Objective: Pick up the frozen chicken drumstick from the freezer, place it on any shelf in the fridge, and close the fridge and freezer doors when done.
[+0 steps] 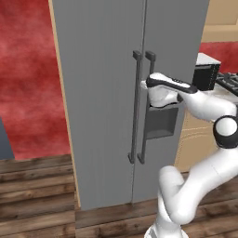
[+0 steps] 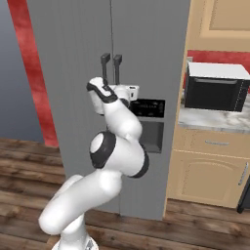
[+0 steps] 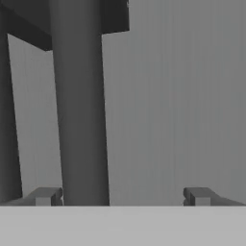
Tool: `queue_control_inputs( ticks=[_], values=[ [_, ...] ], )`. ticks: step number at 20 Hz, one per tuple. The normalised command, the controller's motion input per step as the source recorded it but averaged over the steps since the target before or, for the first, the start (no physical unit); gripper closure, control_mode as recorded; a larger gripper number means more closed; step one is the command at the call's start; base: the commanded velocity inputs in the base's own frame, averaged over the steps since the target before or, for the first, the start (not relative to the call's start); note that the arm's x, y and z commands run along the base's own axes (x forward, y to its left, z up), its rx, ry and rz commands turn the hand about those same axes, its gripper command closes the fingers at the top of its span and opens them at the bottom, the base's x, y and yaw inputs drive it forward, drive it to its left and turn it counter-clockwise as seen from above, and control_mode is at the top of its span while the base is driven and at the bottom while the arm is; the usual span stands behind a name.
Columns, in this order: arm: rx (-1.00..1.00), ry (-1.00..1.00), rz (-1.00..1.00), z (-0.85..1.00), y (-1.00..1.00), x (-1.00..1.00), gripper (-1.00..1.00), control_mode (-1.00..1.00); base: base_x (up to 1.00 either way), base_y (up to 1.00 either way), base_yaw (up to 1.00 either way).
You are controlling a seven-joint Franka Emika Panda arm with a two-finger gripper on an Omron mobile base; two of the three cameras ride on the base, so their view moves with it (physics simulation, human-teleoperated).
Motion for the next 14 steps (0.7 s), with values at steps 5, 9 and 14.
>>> queue_control_inputs(
  ticks=[5,9,14],
  values=[
    [0.12,-0.09,-0.13,0.25,0.00,0.45,-1.00,-1.00,0.00,0.00,0.00],
    [0.25,0.00,-0.06,0.49,-0.17,0.55,-1.00,-1.00,0.00,0.00,0.00],
    [0.33,0.01,-0.02,0.63,-0.24,0.46,-1.00,-1.00,0.00,0.00,0.00]
  ],
)
